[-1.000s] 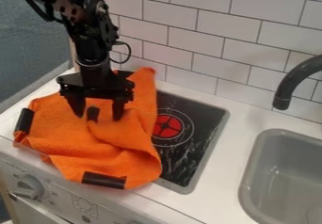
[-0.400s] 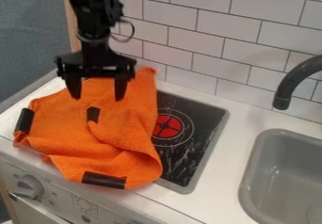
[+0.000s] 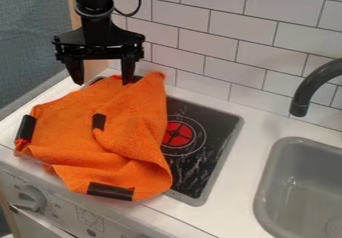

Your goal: Fold the cloth from right to left

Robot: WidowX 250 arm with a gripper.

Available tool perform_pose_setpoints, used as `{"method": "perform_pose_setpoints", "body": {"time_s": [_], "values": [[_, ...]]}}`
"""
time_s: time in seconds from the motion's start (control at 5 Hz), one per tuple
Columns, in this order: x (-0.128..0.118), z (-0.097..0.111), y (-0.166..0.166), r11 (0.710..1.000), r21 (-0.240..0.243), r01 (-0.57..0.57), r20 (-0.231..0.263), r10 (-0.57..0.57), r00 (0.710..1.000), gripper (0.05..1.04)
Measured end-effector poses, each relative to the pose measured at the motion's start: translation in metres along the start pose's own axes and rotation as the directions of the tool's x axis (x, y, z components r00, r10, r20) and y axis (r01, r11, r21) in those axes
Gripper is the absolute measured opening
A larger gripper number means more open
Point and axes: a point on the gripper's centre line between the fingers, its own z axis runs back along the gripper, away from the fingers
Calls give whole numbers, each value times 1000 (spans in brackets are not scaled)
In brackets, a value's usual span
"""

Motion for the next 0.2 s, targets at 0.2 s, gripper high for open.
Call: {"method": "perform_pose_setpoints", "body": {"time_s": [0.2], "values": [[0,0,-1,1000,-2,0,0,0,1000,998]]}}
